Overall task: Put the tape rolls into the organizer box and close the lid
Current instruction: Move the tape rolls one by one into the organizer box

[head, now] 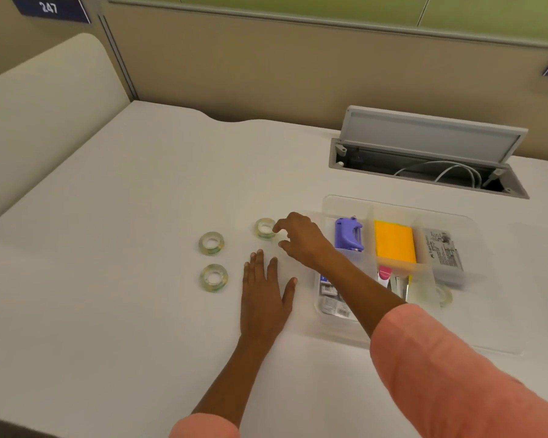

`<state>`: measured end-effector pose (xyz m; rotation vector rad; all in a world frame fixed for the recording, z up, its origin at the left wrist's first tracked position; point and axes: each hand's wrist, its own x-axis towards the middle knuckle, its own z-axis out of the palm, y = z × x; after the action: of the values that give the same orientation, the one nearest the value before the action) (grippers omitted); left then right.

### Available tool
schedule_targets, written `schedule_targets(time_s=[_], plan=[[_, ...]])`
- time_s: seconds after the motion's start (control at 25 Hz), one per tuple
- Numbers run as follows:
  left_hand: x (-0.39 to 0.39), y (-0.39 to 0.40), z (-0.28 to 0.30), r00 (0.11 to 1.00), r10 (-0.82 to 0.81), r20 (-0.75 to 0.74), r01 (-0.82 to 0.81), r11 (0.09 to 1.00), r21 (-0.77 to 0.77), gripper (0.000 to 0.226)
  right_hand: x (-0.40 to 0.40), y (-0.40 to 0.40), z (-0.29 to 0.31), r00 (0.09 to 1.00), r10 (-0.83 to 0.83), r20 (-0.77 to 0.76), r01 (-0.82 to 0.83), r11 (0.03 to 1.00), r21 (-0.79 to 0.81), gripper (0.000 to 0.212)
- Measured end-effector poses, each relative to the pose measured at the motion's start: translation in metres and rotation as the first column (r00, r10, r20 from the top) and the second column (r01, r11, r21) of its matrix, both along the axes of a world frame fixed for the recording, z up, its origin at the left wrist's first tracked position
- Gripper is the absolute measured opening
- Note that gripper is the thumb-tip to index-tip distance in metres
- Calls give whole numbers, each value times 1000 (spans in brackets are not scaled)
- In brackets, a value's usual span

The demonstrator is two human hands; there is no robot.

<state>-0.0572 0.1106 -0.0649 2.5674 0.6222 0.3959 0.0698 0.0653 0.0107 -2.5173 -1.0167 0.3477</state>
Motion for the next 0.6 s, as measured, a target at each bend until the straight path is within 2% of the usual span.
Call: schedule_targets(time_s=[0.2,0.36,0.48,0.6], plan=[[1,-1,0,1000,10,-3,-10,999,30,55,5,15,-17,998,24,53,-19,996,-91,37],[3,-1,-3,1000,21,-8,-21,1000,-16,57,4,19,-22,991,30,134,-7,986,-168,33],[3,-2,-3,1000,18,4,-18,1000,1,54,4,18,-19,992,-47,114,61,990,-125,25],[3,-1,-2,1000,15,4,-15,1000,-18,56,3,13,-6,990,-137,-16,137,990,23,24]])
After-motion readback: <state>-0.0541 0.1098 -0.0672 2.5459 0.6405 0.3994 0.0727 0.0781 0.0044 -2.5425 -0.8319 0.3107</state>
